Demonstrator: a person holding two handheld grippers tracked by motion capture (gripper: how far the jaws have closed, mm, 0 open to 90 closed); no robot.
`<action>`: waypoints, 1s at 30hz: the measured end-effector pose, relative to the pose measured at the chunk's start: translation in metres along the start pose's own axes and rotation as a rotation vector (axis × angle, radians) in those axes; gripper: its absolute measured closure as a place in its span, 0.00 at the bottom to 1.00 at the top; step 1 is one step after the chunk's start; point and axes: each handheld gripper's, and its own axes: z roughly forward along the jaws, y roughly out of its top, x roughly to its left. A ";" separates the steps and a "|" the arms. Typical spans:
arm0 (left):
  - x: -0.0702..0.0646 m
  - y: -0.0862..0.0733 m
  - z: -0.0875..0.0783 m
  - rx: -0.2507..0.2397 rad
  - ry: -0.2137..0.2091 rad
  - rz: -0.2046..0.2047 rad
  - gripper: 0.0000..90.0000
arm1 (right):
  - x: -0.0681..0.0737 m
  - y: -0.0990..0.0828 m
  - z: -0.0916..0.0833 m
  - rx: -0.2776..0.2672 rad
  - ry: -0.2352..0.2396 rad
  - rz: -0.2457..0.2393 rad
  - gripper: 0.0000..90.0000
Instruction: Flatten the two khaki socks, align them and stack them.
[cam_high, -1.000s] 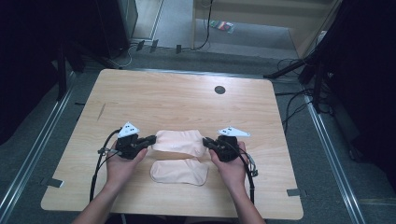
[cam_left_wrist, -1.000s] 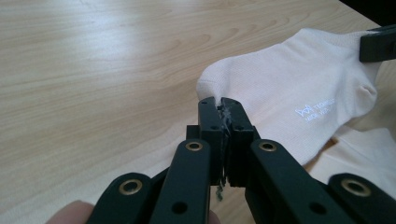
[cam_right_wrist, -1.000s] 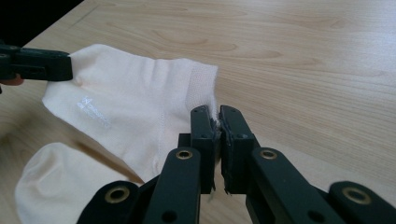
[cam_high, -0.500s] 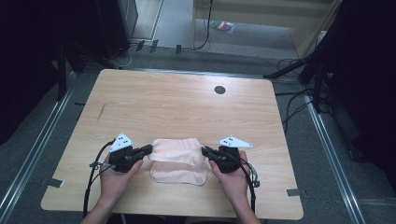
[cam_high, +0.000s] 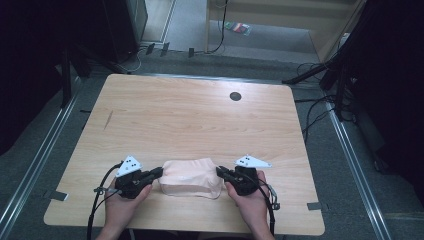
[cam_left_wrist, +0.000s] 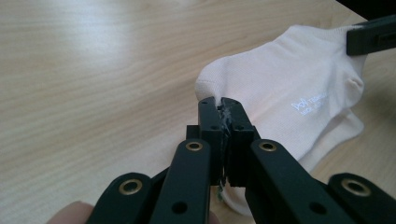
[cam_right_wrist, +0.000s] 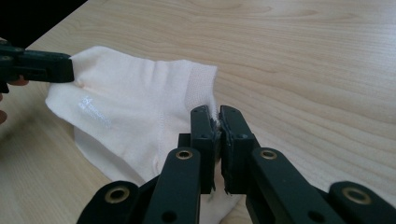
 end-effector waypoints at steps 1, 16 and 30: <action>0.000 -0.002 0.000 0.006 -0.002 -0.004 1.00 | 0.000 -0.001 -0.001 0.000 0.005 -0.003 0.95; -0.007 -0.014 0.010 0.082 -0.001 0.063 0.99 | -0.005 -0.018 -0.002 0.070 0.001 0.026 0.95; -0.005 -0.017 0.015 0.109 0.024 0.112 0.99 | -0.003 -0.026 0.018 0.113 -0.028 -0.024 0.94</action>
